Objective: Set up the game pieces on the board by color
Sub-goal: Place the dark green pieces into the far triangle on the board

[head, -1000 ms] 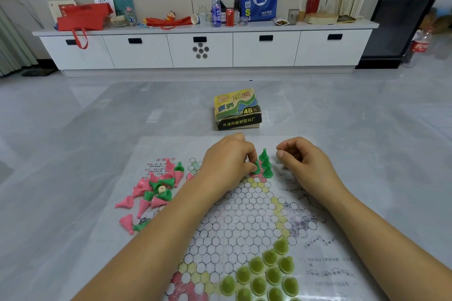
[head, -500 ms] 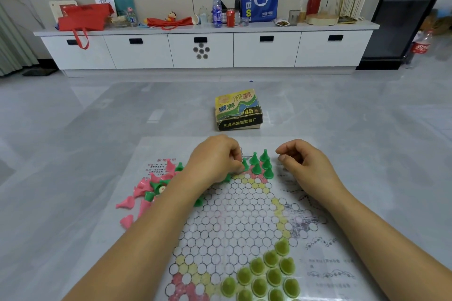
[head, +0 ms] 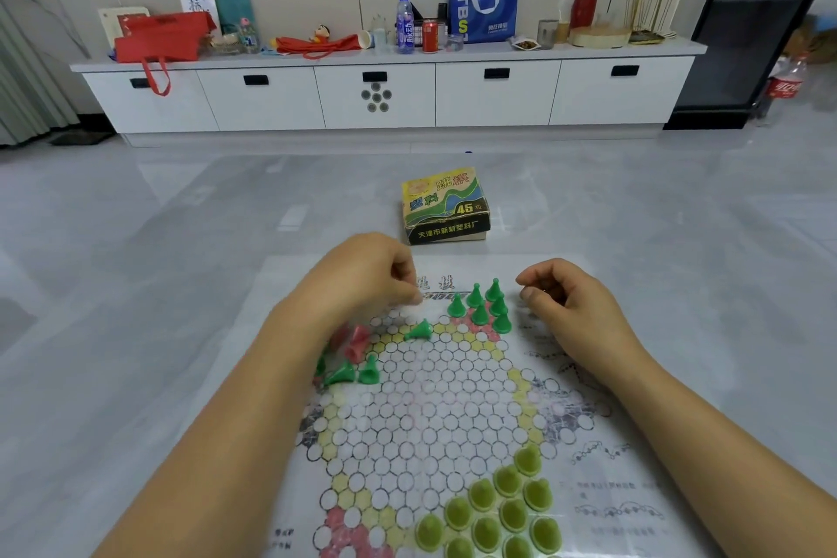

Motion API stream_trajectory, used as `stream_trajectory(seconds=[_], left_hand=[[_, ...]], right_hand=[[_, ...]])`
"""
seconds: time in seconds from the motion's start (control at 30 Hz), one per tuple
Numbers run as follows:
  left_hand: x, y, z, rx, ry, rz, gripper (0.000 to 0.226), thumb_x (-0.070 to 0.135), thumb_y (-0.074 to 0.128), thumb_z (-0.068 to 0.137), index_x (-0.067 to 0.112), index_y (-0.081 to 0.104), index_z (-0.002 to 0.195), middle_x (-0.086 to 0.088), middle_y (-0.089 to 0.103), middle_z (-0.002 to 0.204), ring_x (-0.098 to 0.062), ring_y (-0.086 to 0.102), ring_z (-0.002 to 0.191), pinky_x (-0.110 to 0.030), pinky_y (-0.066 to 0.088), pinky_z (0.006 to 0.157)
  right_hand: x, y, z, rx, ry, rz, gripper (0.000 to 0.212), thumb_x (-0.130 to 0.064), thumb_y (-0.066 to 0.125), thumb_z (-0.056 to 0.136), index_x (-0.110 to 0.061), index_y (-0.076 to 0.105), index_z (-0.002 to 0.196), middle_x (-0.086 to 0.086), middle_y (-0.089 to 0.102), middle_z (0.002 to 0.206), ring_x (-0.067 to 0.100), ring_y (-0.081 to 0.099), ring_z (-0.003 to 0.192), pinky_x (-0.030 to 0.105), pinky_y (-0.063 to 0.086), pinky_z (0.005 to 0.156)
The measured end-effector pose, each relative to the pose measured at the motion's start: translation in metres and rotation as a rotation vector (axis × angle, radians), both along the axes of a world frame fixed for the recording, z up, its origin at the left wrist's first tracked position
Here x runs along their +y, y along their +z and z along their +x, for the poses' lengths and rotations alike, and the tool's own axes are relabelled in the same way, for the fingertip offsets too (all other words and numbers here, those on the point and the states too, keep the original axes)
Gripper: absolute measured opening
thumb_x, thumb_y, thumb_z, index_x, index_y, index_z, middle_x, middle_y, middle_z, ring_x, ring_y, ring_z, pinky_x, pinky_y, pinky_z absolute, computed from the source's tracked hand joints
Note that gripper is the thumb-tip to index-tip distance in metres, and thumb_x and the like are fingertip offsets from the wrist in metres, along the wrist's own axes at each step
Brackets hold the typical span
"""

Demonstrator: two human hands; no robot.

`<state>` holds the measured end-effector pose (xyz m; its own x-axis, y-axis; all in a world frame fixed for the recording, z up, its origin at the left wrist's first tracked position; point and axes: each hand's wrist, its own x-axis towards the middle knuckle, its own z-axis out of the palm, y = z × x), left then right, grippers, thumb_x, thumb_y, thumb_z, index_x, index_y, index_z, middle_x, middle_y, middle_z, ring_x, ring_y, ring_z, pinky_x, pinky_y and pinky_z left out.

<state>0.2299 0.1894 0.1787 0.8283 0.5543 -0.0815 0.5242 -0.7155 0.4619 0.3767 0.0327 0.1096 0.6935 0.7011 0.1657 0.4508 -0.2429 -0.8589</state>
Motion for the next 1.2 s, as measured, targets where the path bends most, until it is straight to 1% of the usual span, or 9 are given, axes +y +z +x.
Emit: stream_trajectory(seconds=[0.23,0.4,0.6,0.73,0.87,0.97,1.07,1.13,1.2], left_hand=[[-0.015,-0.006,0.003,0.288,-0.178,0.032,0.028,0.025,0.073,0.073,0.020,0.060,0.097,0.008,0.051,0.082,-0.014,0.050,0.075,-0.026,0.041,0.062],[-0.015,-0.011,0.008,0.087,-0.193,-0.041,0.013,0.019,0.065,0.081,0.019,0.060,0.092,0.010,0.053,0.075,-0.007,0.050,0.066,-0.019,0.040,0.057],[-0.026,-0.002,0.010,-0.330,-0.116,-0.632,0.007,0.008,0.061,0.084,0.009,0.054,0.084,-0.006,0.068,0.070,-0.011,0.062,0.057,-0.019,0.048,0.051],[-0.030,-0.003,0.012,-0.372,-0.129,-0.725,0.008,0.012,0.059,0.086,0.009,0.054,0.081,-0.004,0.069,0.066,-0.012,0.061,0.051,-0.017,0.045,0.044],[-0.029,-0.002,0.012,-0.311,-0.147,-0.729,0.009,0.015,0.056,0.088,0.006,0.057,0.085,-0.007,0.071,0.074,-0.011,0.061,0.052,-0.018,0.042,0.044],[-0.023,0.004,0.005,-0.200,-0.129,-0.613,0.011,0.020,0.057,0.088,0.009,0.059,0.085,-0.004,0.071,0.076,-0.010,0.059,0.055,-0.017,0.039,0.044],[-0.006,0.009,-0.003,-0.125,-0.003,-0.188,0.012,0.026,0.059,0.086,0.014,0.060,0.085,0.001,0.069,0.079,-0.011,0.059,0.063,-0.020,0.045,0.056],[0.007,0.010,-0.008,-0.043,0.084,0.049,0.013,0.029,0.060,0.085,0.016,0.059,0.087,0.001,0.065,0.083,-0.015,0.059,0.073,-0.028,0.047,0.067],[0.015,0.010,-0.013,0.076,0.122,0.115,0.017,0.031,0.062,0.083,0.016,0.058,0.090,0.000,0.062,0.090,-0.019,0.059,0.081,-0.033,0.047,0.073]], right_hand=[[0.001,-0.001,0.000,0.013,-0.003,0.045,0.014,-0.013,0.053,0.088,-0.026,0.058,0.089,-0.003,0.061,0.081,0.014,0.057,0.072,0.008,0.041,0.053],[0.000,0.004,-0.004,0.030,-0.008,0.094,0.014,-0.013,0.053,0.088,-0.026,0.057,0.091,-0.003,0.060,0.081,0.015,0.058,0.073,0.009,0.042,0.056],[-0.004,0.026,-0.020,-0.006,0.117,0.229,0.006,-0.019,0.061,0.084,-0.022,0.057,0.087,-0.008,0.060,0.077,0.005,0.055,0.068,0.016,0.046,0.062],[-0.004,0.036,-0.032,0.018,0.307,0.277,0.020,-0.010,0.070,0.075,-0.020,0.056,0.085,-0.009,0.060,0.065,0.000,0.052,0.056,0.011,0.043,0.055],[-0.003,0.042,-0.026,-0.060,0.234,0.228,0.024,-0.004,0.068,0.077,-0.027,0.060,0.077,-0.002,0.062,0.071,0.007,0.056,0.065,0.017,0.048,0.062],[-0.005,0.051,-0.018,-0.024,0.207,0.076,0.020,-0.007,0.066,0.079,-0.027,0.062,0.078,0.005,0.066,0.079,0.022,0.063,0.074,0.029,0.053,0.071],[-0.012,0.060,-0.012,-0.125,0.261,-0.206,0.018,-0.012,0.065,0.081,-0.028,0.062,0.075,-0.009,0.064,0.075,0.006,0.059,0.067,0.009,0.046,0.060],[-0.015,0.063,-0.012,-0.277,0.304,-0.376,0.014,-0.014,0.063,0.082,-0.027,0.062,0.077,-0.013,0.061,0.075,-0.001,0.054,0.065,0.007,0.043,0.057],[-0.015,0.064,-0.014,-0.344,0.314,-0.435,0.009,-0.014,0.061,0.083,-0.023,0.064,0.082,-0.014,0.061,0.077,-0.001,0.054,0.066,0.010,0.042,0.059]])
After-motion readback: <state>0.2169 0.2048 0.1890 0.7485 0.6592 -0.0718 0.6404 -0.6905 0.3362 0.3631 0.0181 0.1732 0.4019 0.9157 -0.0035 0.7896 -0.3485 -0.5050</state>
